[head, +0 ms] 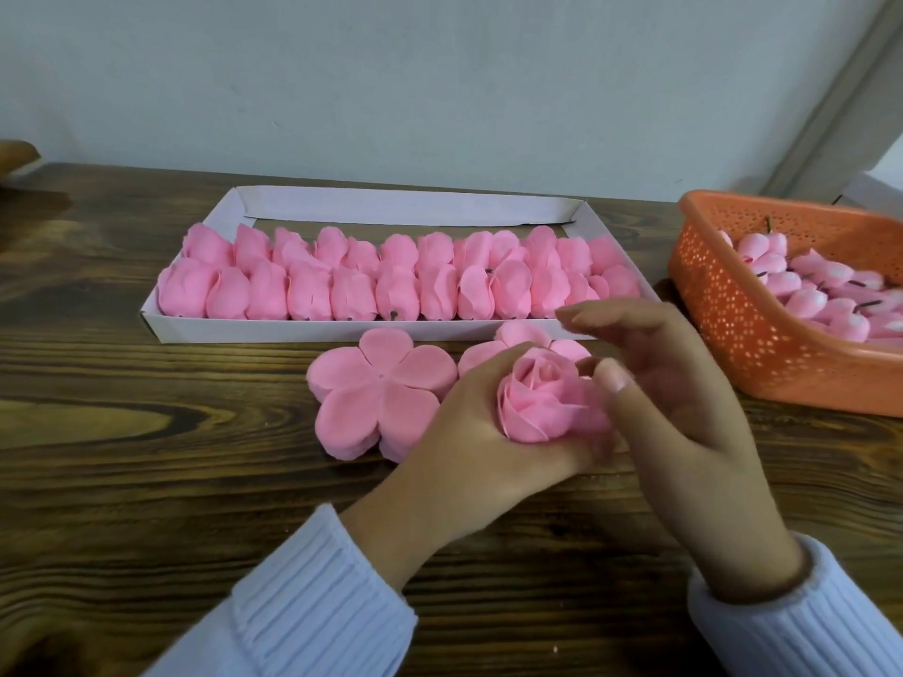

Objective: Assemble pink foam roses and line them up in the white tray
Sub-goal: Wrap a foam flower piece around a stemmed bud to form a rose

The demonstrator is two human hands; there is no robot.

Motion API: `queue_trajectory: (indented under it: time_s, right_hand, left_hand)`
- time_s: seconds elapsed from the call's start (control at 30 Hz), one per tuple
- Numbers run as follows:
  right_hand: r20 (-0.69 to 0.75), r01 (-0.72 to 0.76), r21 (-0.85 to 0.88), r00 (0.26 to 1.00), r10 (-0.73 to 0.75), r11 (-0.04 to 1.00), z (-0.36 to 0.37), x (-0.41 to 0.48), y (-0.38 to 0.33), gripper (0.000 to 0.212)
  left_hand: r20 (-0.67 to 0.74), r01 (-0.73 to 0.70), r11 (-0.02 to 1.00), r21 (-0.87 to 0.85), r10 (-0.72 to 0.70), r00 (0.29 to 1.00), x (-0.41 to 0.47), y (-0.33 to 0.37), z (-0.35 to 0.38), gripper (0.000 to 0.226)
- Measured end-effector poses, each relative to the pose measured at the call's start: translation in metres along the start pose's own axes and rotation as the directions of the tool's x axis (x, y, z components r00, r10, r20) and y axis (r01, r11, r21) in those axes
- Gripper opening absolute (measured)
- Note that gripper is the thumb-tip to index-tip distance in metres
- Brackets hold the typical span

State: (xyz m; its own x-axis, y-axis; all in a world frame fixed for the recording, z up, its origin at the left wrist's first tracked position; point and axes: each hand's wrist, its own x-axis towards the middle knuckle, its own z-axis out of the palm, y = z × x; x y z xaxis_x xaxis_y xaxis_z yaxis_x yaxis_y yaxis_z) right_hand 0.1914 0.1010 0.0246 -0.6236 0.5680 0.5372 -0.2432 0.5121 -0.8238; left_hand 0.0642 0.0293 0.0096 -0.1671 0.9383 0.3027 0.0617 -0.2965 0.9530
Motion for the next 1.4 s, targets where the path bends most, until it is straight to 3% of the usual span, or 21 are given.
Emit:
queue_trajectory:
  time_s: [0.13, 0.23, 0.33, 0.37, 0.47, 0.63, 0.77, 0.87, 0.97, 1.03, 1.17, 1.33, 1.4]
  right_hand:
    - [-0.004, -0.176, 0.168, 0.984, 0.179, 0.970, 0.009, -0.003, 0.005, 0.035]
    - [0.054, -0.201, 0.131, 0.979, 0.196, 0.971, 0.014, -0.005, 0.007, 0.035]
    - [0.080, -0.200, 0.144, 0.978, 0.190, 0.969, 0.014, -0.006, 0.010, 0.031]
    - [0.068, -0.211, 0.165, 0.977, 0.203, 0.963, 0.013, -0.006, 0.011, 0.031]
    - [-0.018, -0.253, 0.235, 0.964, 0.265, 0.938, 0.010, -0.005, 0.012, 0.039]
    - [-0.067, -0.164, 0.126, 0.982, 0.174, 0.978, 0.006, -0.004, 0.012, 0.037]
    - [-0.006, -0.030, 0.055, 1.000, 0.030, 0.998, 0.008, -0.007, 0.006, 0.034]
    - [0.012, -0.037, -0.012, 0.999, 0.037, 0.999, 0.009, -0.009, 0.004, 0.030]
    - [0.015, -0.065, 0.030, 0.998, 0.064, 0.997, 0.008, -0.008, 0.006, 0.027]
    - [0.001, -0.083, 0.060, 0.997, 0.083, 0.995, 0.007, -0.006, 0.006, 0.022]
    - [-0.053, -0.176, 0.203, 0.980, 0.190, 0.963, 0.004, -0.005, 0.009, 0.019]
    - [-0.026, -0.172, 0.224, 0.983, 0.183, 0.959, 0.002, -0.006, 0.008, 0.041]
    - [-0.015, -0.112, 0.163, 0.993, 0.116, 0.980, 0.002, -0.006, 0.005, 0.032]
  left_hand:
    - [-0.008, -0.062, 0.997, 0.042, 0.063, 0.998, -0.001, 0.001, 0.003, 0.036]
    - [0.003, -0.085, 0.990, 0.115, 0.085, 0.996, -0.003, 0.000, 0.003, 0.040]
    - [0.012, -0.083, 0.987, 0.137, 0.082, 0.997, -0.007, 0.001, 0.002, 0.065]
    - [0.006, -0.097, 0.986, 0.139, 0.097, 0.995, -0.007, 0.002, 0.002, 0.063]
    - [-0.072, -0.184, 0.979, 0.084, 0.190, 0.979, -0.005, 0.005, 0.002, 0.009]
    - [-0.189, -0.177, 0.984, -0.027, 0.168, 0.967, -0.004, 0.006, 0.000, 0.010]
    - [-0.201, -0.180, 0.983, -0.044, 0.168, 0.965, -0.002, 0.005, 0.001, 0.019]
    - [-0.155, -0.207, 0.974, -0.087, 0.192, 0.969, -0.002, 0.006, -0.002, 0.014]
    - [-0.144, -0.175, 0.970, -0.166, 0.152, 0.978, -0.001, 0.009, -0.006, 0.051]
    - [-0.103, -0.156, 0.962, -0.226, 0.136, 0.985, -0.002, 0.008, -0.007, 0.051]
    - [-0.135, -0.122, 0.991, 0.053, 0.128, 0.983, -0.003, 0.003, -0.004, 0.045]
    - [-0.107, -0.098, 0.991, 0.090, 0.108, 0.988, -0.005, 0.004, -0.002, 0.045]
    - [-0.125, -0.093, 0.994, 0.054, 0.099, 0.987, -0.004, 0.003, -0.002, 0.043]
